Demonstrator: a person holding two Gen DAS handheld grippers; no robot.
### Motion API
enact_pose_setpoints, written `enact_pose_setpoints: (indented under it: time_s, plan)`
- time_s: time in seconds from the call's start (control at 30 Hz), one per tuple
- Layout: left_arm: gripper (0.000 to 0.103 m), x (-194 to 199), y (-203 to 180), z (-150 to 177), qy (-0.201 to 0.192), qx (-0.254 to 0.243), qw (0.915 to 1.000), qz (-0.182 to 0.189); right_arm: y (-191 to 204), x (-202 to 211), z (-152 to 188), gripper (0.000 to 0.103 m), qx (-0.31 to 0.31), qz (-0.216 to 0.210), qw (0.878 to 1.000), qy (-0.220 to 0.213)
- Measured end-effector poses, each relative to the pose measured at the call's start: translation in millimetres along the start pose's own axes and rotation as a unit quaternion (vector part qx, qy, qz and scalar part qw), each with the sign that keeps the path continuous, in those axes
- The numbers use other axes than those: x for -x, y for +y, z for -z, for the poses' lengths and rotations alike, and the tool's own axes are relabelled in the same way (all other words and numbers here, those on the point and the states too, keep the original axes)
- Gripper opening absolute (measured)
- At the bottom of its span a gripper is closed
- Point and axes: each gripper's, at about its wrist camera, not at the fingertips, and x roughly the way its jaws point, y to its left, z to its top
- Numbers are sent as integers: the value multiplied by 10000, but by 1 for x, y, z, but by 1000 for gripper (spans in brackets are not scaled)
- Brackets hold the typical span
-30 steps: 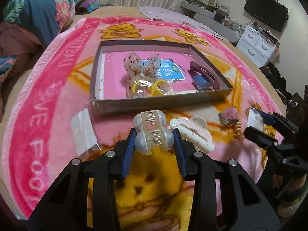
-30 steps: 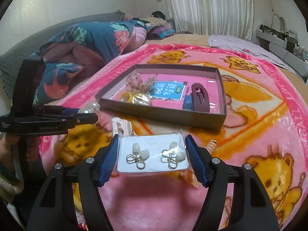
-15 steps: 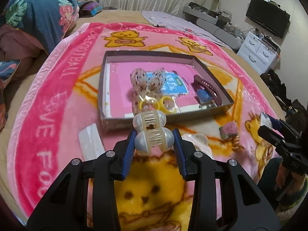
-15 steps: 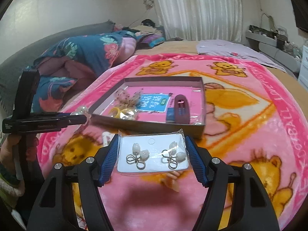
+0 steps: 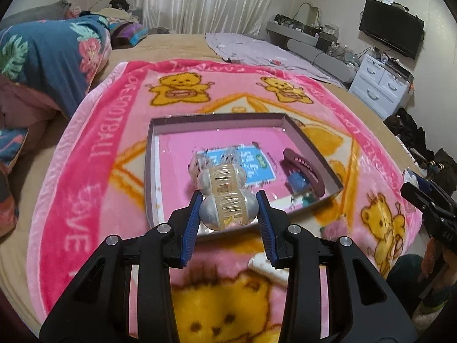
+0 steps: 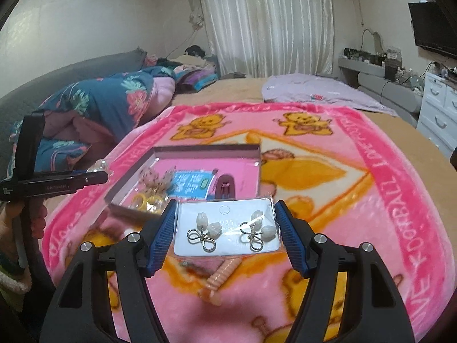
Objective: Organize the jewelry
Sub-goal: 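Carry the ball clip into the box lid and release while right releases the earring card there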
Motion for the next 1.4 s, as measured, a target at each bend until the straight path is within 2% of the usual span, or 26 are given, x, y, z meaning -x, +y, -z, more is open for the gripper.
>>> enact_pose_setpoints:
  time_s: [0.4,0.67,1.03,1.4]
  plan:
    - [30,-6,-1,-26,-123,-34,9999,4,6,-6,-35,67,-8,-53,9997,-230]
    - [30,-21,15,-37,-63,74,9999,-79,22,-30,-54,67,136,-175,9995,-219]
    - [30,-60,49,-32,281,354,9986,-259,48,-95,-61,67,355,-399,9983,227]
    - [30,-81,60,-28,475,356,9977,-337,66,-146,-34,67,660,-420,9939,772]
